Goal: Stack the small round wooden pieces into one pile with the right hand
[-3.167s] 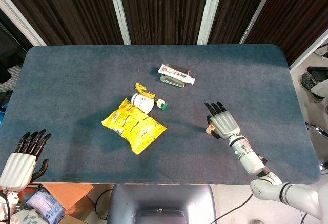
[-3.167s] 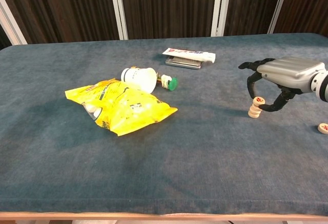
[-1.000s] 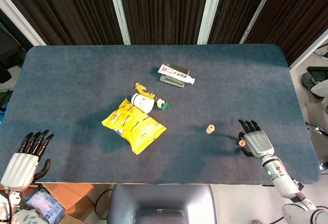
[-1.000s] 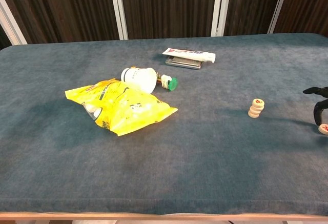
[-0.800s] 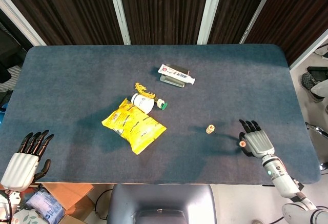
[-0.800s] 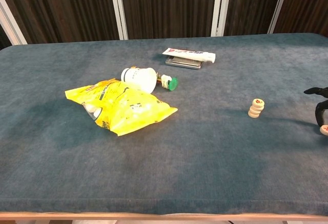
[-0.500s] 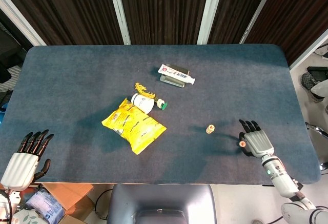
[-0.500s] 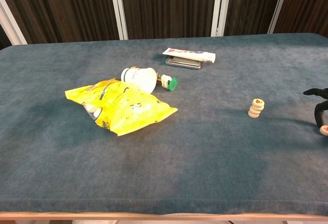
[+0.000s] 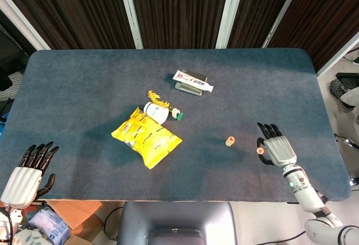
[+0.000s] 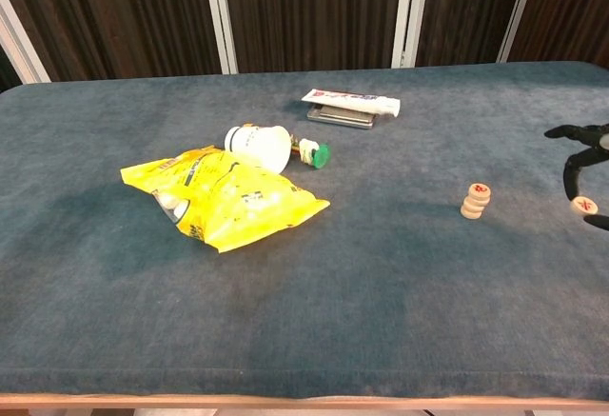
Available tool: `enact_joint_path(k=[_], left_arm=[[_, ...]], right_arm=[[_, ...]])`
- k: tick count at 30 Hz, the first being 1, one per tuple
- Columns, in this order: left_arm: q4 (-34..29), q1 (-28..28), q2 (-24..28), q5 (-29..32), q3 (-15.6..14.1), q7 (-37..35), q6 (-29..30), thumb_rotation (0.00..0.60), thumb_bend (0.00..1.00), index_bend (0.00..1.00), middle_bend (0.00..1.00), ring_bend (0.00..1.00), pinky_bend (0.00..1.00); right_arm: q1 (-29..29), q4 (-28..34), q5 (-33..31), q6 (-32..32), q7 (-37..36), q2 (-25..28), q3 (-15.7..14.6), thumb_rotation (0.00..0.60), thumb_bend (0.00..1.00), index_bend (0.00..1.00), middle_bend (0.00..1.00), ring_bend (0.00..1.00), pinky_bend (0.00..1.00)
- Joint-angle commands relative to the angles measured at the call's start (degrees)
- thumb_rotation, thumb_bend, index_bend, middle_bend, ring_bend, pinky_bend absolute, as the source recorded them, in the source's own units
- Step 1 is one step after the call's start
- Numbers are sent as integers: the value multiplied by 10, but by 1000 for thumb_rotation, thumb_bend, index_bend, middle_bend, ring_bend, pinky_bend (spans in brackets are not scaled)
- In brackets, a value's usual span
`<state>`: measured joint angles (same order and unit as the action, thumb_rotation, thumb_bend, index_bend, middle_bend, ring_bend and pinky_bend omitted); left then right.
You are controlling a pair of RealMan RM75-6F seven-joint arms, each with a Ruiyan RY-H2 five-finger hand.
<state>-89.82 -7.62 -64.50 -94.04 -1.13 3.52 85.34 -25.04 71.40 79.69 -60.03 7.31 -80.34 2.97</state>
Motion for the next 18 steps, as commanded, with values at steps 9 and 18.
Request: enact_joint_path(k=[9, 18], left_arm=[[0, -2, -1, 5, 2, 5, -4, 600, 524, 0, 0, 22, 28], [1, 2, 1, 3, 1, -1, 3, 600, 524, 0, 0, 22, 28]], right_arm=[[-80, 56, -60, 62, 97, -11, 62, 600, 460, 659, 13, 0, 0], [-104, 51, -102, 87, 136, -36, 65, 600, 461, 659, 15, 0, 0]])
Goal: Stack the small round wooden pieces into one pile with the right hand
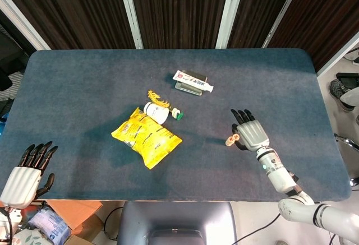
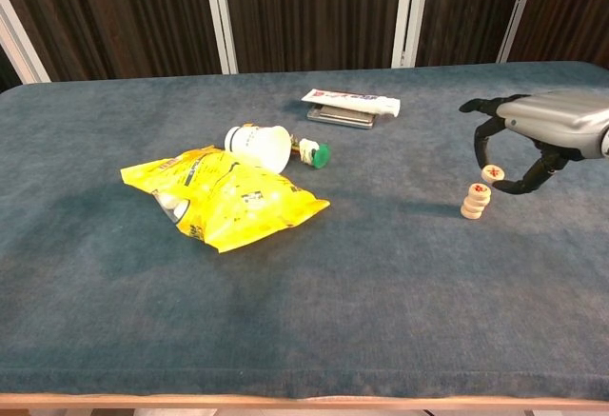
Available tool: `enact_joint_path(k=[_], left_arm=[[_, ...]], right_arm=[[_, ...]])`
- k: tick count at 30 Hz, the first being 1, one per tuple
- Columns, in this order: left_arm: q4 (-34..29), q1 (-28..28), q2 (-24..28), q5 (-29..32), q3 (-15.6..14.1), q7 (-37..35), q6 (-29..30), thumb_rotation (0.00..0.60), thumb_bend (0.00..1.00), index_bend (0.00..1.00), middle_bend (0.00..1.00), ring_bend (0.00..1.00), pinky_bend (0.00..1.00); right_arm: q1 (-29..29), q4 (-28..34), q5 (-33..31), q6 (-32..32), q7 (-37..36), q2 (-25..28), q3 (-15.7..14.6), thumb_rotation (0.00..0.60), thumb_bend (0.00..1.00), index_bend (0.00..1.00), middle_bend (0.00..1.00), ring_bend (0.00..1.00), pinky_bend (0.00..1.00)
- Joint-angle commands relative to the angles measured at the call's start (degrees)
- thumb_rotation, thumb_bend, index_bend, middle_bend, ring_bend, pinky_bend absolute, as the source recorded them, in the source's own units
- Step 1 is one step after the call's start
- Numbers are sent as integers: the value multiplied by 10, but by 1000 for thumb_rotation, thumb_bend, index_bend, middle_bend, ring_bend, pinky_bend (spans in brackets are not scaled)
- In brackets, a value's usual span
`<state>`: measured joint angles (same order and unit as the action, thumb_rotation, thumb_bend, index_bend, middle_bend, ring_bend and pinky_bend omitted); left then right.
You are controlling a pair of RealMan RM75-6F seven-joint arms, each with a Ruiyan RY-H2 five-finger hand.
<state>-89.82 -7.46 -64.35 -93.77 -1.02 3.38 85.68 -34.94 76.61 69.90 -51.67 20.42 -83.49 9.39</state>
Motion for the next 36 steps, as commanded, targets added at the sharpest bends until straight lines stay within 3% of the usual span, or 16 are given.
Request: enact_joint_path(k=[1, 19, 36], left_arm=[[1, 0, 0, 1, 0, 1, -1, 600, 524, 0, 0, 22, 28], [1, 0, -1, 1, 1, 1, 0, 600, 524, 0, 0, 22, 28], [2, -2, 0, 1, 1, -5, -3, 600, 524, 0, 0, 22, 26]], right_arm=[[-6, -1, -6, 3, 7, -6, 0, 600, 461, 659, 15, 0, 0], [-15, -4, -26, -1, 26, -16, -10, 600, 461, 653, 15, 0, 0], [-13, 4, -30, -14, 29, -11, -22, 600, 461, 512, 19, 0, 0]])
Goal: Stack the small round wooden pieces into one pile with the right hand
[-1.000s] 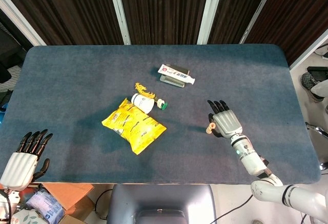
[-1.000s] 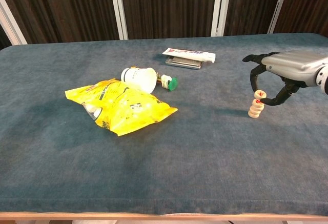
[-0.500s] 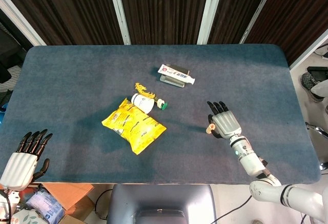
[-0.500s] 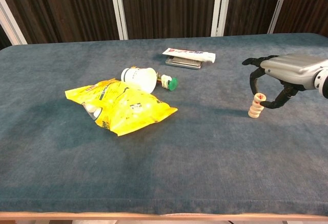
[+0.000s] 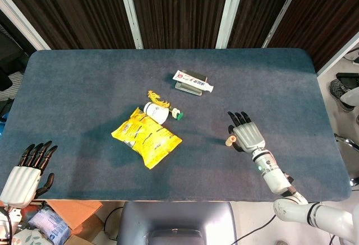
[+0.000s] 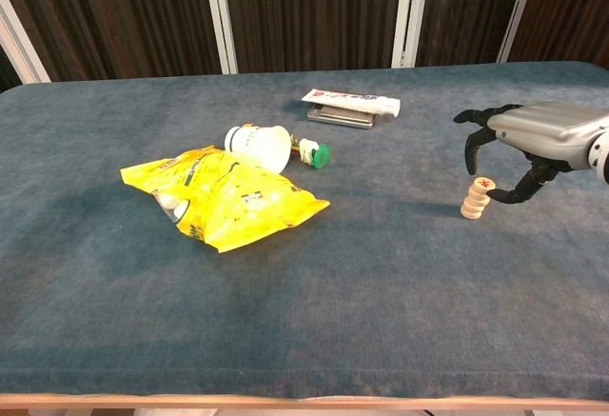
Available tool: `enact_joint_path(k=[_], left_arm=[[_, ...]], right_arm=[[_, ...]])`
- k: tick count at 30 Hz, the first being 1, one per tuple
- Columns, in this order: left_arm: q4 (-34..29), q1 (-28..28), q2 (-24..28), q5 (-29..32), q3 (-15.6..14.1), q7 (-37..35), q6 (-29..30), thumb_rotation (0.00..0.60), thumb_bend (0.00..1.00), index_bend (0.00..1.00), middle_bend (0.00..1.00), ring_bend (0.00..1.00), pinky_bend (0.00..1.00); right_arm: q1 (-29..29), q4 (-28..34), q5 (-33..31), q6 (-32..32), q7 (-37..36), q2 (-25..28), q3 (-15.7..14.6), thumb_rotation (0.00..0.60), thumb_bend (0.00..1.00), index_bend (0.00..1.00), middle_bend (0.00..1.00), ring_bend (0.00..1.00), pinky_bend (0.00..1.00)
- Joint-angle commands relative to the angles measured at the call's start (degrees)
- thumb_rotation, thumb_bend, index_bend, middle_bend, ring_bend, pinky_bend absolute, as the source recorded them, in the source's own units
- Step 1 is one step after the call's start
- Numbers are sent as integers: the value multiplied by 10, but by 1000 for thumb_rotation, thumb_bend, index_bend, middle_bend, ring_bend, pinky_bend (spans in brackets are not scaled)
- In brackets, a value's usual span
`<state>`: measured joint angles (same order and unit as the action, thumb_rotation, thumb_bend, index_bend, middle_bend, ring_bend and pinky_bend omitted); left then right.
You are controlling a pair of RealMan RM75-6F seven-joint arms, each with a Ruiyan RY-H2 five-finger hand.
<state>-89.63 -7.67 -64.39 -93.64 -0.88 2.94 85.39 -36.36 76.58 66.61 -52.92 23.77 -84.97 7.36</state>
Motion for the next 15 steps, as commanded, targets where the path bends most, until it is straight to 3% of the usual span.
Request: enact_joint_path(k=[1, 4, 7, 12, 15], left_arm=[[0, 0, 1, -1, -1, -1, 1, 600, 524, 0, 0, 22, 26], [0, 1, 1, -3, -1, -2, 3, 600, 525, 0, 0, 21, 26], [1, 1, 2, -2, -2, -2, 2, 600, 525, 0, 0, 22, 26], [1, 3, 2, 5, 0, 1, 2, 600, 524, 0, 0, 21, 26], [-1, 3, 0, 4, 1, 7, 3, 600, 524, 0, 0, 22, 26]], right_arm=[[2, 7, 4, -4, -6, 6, -2, 600, 460, 507, 19, 0, 0], [13, 24, 16, -23, -13, 19, -7, 600, 461, 479, 21, 0, 0], [45, 72, 35, -73, -19, 49, -20, 600, 460, 374, 4, 0, 0], [141, 212, 89, -191, -12, 148, -85, 600, 364, 94, 0, 0, 0], [206, 230, 143, -274, -53, 179, -124, 600, 353, 45, 0, 0, 0]])
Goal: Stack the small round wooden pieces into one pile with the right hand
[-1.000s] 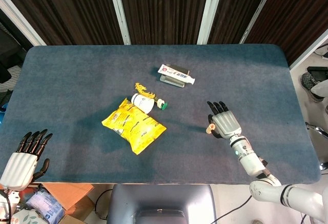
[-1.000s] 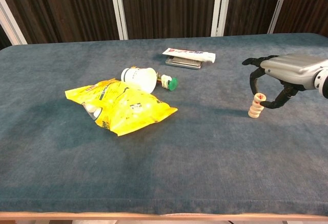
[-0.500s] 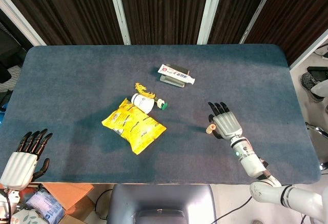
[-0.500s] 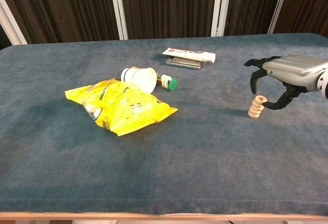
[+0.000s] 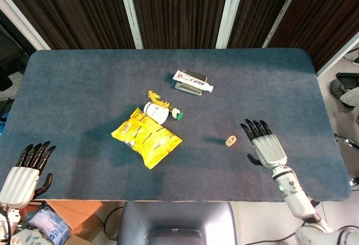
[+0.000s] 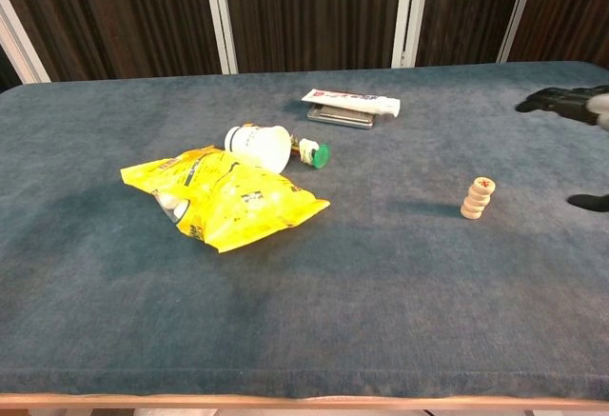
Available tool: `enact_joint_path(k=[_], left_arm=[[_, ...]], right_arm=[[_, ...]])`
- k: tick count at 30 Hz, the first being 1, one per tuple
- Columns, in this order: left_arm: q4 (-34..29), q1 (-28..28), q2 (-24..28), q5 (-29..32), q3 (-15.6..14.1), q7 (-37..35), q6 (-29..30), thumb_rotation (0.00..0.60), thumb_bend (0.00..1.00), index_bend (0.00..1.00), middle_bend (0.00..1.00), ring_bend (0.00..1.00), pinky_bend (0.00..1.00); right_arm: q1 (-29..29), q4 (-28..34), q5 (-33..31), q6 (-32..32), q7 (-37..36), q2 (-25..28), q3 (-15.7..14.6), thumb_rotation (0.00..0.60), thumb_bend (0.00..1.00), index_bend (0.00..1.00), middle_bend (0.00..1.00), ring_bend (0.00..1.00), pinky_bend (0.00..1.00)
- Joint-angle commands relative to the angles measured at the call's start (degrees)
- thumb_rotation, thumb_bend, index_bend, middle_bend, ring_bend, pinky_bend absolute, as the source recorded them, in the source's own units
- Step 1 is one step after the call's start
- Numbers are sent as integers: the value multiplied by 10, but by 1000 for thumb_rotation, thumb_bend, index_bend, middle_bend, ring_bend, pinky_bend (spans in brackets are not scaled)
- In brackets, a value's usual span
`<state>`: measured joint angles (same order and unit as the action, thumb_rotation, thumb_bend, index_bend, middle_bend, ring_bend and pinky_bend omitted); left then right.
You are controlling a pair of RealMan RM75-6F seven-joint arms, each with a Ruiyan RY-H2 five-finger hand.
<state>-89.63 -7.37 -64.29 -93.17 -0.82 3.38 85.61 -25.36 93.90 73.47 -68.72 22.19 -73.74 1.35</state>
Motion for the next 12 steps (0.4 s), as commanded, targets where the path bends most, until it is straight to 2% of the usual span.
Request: enact_joint_path(k=[1, 3, 12], left_arm=[[-1, 0, -2, -2, 0, 5, 1, 600, 524, 0, 0, 22, 26], [-2, 0, -2, -2, 1, 1, 2, 600, 523, 0, 0, 22, 26], [-2, -4, -12, -2, 2, 25, -6, 600, 522, 0, 0, 21, 27]], right_arm=[[113, 50, 85, -136, -50, 68, -72, 600, 352, 44, 0, 0, 0], [140, 27, 95, -164, -72, 64, -79, 600, 347, 43, 0, 0, 0], [149, 16, 95, -152, -74, 66, -62, 600, 342, 52, 0, 0, 0]])
